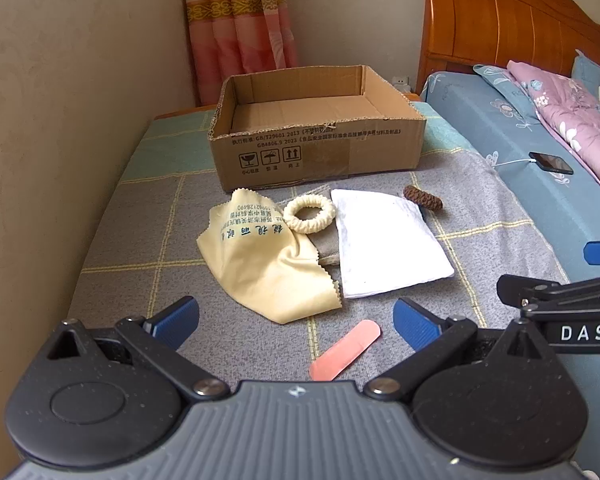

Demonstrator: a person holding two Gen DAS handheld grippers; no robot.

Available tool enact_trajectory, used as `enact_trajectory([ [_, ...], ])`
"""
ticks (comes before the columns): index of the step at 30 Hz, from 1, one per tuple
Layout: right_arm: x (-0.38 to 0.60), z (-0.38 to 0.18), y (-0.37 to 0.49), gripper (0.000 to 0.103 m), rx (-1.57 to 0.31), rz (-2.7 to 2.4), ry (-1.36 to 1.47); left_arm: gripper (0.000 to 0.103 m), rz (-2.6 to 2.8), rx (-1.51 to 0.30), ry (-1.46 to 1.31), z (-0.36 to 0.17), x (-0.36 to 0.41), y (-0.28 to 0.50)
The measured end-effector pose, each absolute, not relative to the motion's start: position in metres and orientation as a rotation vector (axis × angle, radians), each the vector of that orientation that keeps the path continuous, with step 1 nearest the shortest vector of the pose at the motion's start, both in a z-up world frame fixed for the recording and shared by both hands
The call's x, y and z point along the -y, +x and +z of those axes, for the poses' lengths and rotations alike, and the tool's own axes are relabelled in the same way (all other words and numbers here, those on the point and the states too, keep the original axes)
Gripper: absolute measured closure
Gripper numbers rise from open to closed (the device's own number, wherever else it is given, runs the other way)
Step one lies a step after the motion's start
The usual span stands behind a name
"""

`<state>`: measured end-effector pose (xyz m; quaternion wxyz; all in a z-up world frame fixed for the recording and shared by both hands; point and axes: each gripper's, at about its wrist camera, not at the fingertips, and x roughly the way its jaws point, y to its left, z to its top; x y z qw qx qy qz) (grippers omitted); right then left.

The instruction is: Organize soft objects

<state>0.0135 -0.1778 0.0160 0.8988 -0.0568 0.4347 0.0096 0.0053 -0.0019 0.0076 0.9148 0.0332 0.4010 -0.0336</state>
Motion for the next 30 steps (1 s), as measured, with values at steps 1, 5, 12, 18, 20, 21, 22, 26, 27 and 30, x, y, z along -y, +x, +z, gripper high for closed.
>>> enact_trajectory([
  [1, 0.178, 0.016, 0.014, 0.000, -0.899, 0.020, -0.118, 0.001, -0.073, -0.821, 0.071, 0.008, 0.002, 0.005],
  [5, 0.176, 0.017, 0.014, 0.000, -0.895, 0.029, -0.127, 0.001, -0.092, -0.809, 0.085, 0.008, 0.000, 0.005],
  [12, 0.175, 0.015, 0.016, 0.000, -0.893, 0.050, -0.138, 0.001, -0.137, -0.784, 0.118, 0.004, -0.004, 0.011],
  [18, 0.182, 0.012, 0.023, 0.000, -0.883, 0.069, -0.139, 0.001, -0.217, -0.794, 0.139, -0.009, -0.008, 0.017],
  [20, 0.185, 0.009, 0.026, 0.000, -0.883, 0.081, -0.141, 0.001, -0.247, -0.810, 0.142, -0.017, -0.010, 0.018],
  [21, 0.186, 0.007, 0.028, 0.000, -0.880, 0.087, -0.142, 0.001, -0.253, -0.821, 0.143, -0.021, -0.011, 0.020],
  [22, 0.187, 0.005, 0.030, 0.000, -0.878, 0.093, -0.143, 0.001, -0.257, -0.833, 0.142, -0.026, -0.011, 0.020],
  [26, 0.188, -0.006, 0.037, 0.000, -0.886, 0.101, -0.161, 0.001, -0.311, -0.893, 0.145, -0.047, -0.011, 0.024],
  [27, 0.188, -0.009, 0.038, 0.000, -0.889, 0.103, -0.166, 0.001, -0.322, -0.904, 0.150, -0.051, -0.010, 0.025],
  [30, 0.187, -0.014, 0.040, 0.000, -0.888, 0.124, -0.174, 0.001, -0.369, -0.932, 0.159, -0.059, -0.008, 0.028],
])
